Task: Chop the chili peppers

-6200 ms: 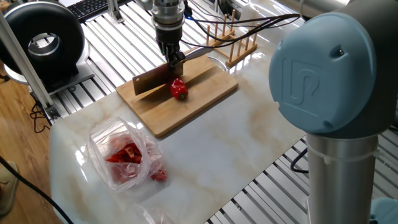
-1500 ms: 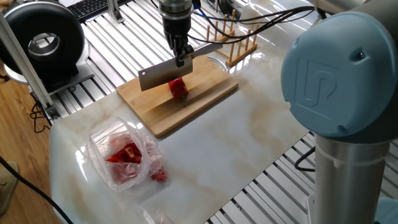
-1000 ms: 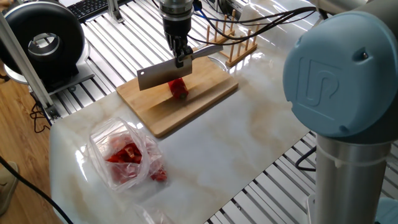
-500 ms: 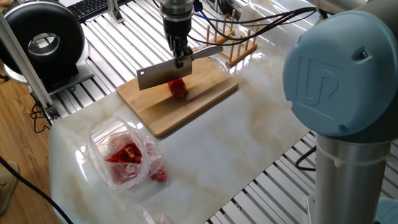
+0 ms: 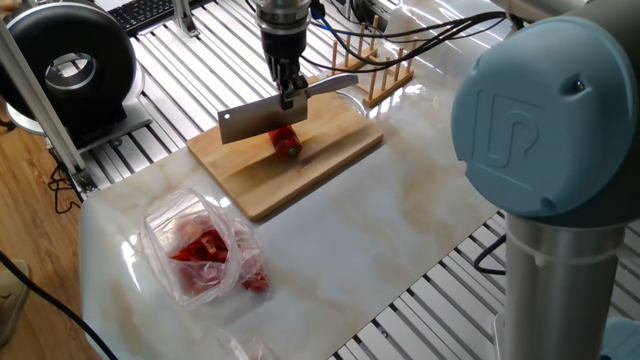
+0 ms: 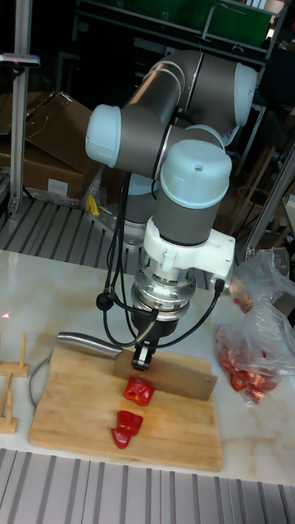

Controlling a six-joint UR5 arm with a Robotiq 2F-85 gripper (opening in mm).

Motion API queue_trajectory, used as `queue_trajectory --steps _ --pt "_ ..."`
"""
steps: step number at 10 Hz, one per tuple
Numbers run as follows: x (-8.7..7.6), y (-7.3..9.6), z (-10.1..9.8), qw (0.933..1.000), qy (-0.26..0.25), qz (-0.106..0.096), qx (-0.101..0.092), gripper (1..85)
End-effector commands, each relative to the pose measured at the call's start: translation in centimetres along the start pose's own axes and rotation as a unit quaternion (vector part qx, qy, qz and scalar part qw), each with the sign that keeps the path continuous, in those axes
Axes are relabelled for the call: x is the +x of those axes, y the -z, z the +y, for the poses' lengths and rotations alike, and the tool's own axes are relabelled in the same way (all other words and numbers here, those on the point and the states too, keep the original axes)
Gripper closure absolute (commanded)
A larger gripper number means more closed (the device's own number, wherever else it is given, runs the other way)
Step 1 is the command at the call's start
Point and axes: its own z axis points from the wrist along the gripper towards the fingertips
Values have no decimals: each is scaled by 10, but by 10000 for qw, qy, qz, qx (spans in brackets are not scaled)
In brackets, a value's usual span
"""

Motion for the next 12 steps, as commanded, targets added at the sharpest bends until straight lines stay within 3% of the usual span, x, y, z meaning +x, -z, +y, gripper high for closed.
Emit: queue_trajectory --steps 1,5,12 --pt "-2 -3 -3 9999 -128 -43 1 843" --pt "1 -4 -3 9999 -163 22 -7 843" --pt "-1 -7 0 9993 -337 -60 -179 843"
